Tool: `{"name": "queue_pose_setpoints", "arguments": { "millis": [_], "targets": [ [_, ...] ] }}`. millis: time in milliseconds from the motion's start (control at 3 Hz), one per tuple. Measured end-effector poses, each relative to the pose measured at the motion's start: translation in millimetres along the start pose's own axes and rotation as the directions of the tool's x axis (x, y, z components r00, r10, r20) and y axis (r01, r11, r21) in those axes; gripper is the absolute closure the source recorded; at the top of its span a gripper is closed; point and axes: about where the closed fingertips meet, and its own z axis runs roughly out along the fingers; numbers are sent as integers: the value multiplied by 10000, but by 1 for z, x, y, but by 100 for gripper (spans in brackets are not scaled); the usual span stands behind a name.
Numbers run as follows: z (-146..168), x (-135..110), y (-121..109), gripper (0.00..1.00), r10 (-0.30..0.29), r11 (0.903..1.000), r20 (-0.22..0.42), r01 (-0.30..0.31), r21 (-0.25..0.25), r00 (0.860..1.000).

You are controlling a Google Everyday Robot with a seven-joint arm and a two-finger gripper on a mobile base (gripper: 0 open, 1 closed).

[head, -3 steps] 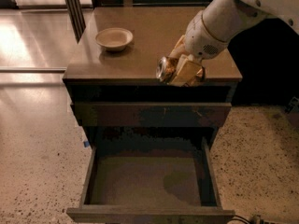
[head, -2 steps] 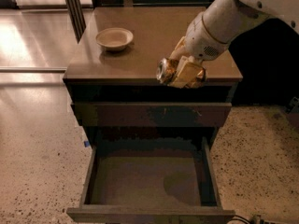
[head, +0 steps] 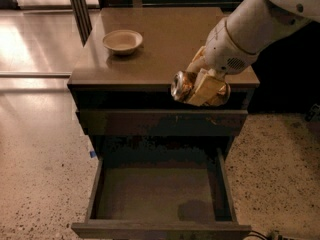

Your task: Place orange can into middle drawer

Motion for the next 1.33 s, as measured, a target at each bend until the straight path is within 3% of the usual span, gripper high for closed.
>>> {"name": "queue_pose_setpoints", "arguments": {
  "millis": [333,1000,1333],
  "targets": [
    [0,0,0,100,0,10000,0,0,0,10000],
    [52,15,27,100,615,9978,50,-614,-241,9981],
    [52,15,27,100,615,9978,50,-614,-241,9981]
  ]
}}
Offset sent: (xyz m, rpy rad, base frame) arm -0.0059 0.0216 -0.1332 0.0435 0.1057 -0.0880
